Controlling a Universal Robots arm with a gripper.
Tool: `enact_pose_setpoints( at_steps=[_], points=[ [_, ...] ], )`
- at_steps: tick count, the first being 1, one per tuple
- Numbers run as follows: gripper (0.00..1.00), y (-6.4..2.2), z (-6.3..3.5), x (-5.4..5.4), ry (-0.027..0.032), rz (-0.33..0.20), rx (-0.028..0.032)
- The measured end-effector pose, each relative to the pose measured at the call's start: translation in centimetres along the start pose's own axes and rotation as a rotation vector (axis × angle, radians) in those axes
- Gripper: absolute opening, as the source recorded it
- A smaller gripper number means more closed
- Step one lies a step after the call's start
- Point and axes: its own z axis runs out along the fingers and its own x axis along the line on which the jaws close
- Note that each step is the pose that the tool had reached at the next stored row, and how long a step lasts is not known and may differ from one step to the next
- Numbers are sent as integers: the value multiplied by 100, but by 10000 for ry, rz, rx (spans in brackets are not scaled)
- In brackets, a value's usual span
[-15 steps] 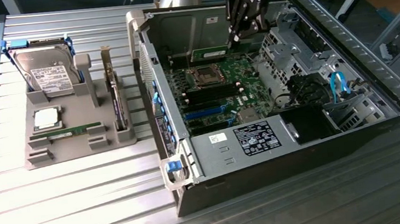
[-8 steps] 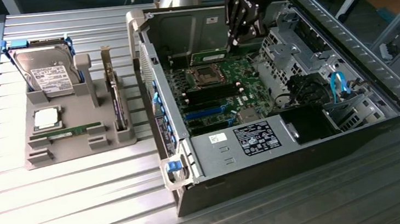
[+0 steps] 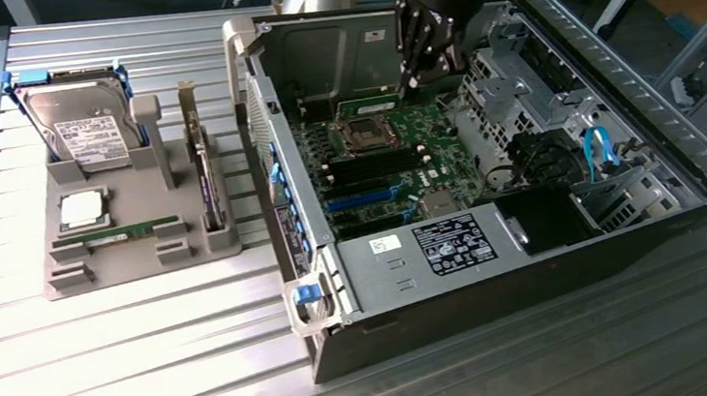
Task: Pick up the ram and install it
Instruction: 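Insert the ram into the slot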
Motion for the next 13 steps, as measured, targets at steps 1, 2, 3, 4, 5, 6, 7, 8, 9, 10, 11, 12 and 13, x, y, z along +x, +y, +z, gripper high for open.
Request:
enact_pose_setpoints(
  at_steps=[1,2,3,4,5,6,7,8,9,10,11,12,13],
  points=[
    [12,-1,13,0,0,0,0],
    [12,-2,25,1,-1,-1,0],
    [12,-3,46,1,-2,0,1],
    [12,-4,62,2,-1,0,1],
    [12,-6,79,2,-1,-1,2],
    [12,-7,100,3,0,0,2],
    [12,-8,116,3,0,0,3],
    [12,-10,137,4,0,-1,4],
    [12,-11,162,4,-1,-1,6],
    [12,-13,180,5,-1,-1,7],
    [12,-14,195,5,0,-1,8],
    [12,-15,206,5,-1,-1,9],
    [12,-15,218,6,0,0,10]
  ],
)
